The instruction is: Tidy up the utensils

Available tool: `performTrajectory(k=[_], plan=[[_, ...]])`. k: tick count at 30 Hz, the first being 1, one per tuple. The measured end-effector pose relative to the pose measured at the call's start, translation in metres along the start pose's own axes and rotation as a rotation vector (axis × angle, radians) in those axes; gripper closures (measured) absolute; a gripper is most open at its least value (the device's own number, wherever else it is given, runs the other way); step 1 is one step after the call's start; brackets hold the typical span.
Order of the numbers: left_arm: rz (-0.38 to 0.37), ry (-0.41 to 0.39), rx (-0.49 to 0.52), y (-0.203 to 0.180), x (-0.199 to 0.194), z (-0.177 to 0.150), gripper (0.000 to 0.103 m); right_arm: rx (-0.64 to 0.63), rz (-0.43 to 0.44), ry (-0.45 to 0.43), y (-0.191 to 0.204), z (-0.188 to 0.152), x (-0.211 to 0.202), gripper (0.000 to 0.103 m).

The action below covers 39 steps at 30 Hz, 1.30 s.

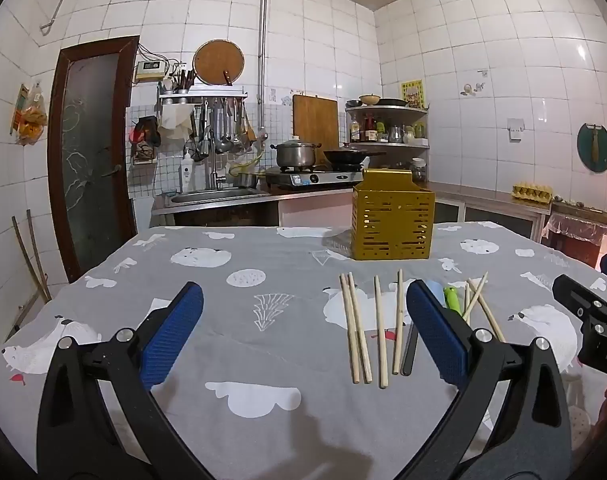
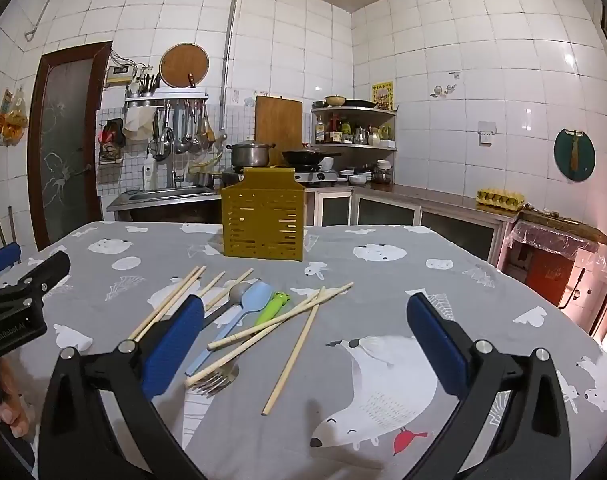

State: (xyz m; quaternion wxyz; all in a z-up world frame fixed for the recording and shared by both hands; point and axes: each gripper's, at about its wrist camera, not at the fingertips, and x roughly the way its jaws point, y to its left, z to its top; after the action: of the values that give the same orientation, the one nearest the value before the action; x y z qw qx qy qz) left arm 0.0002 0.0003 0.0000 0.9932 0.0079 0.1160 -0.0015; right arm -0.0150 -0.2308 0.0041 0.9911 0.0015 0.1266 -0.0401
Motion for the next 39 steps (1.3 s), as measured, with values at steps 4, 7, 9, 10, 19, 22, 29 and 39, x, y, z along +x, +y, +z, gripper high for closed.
performTrajectory(k=[4,7,9,10,19,22,29,39], plan=[[-0.001,-0.006,0.003,0.001,0.001,0.000,0.005,0.000,-0.002,0.001,0.000,-0.001,0.001,0.004],[-0.002,-0.008,0.003,0.002,0.002,0.000,0.005,-0.002,0.000,0.004,0.002,-0.001,0.001,0.004],[0.001,-0.019,0.009,0.001,0.000,0.000,0.005,-0.004,-0.001,0.007,0.004,-0.001,0.003,0.004],[0.001,-0.020,0.011,0.001,0.000,0.000,0.005,0.008,-0.004,-0.001,-0.003,0.002,-0.002,0.004],[-0.001,-0.019,0.013,0.000,-0.003,0.002,0.005,0.016,-0.019,-0.001,-0.005,0.004,-0.005,0.004],[-0.002,-0.020,0.014,0.000,-0.003,0.003,0.005,0.017,-0.022,-0.003,-0.005,0.004,-0.005,0.004],[-0.003,-0.022,0.014,0.000,-0.004,0.006,0.005,0.020,-0.023,-0.008,-0.007,0.003,-0.007,0.004],[-0.008,-0.031,0.016,-0.005,-0.009,0.008,0.005,0.027,-0.026,-0.003,-0.012,0.004,-0.005,0.004]])
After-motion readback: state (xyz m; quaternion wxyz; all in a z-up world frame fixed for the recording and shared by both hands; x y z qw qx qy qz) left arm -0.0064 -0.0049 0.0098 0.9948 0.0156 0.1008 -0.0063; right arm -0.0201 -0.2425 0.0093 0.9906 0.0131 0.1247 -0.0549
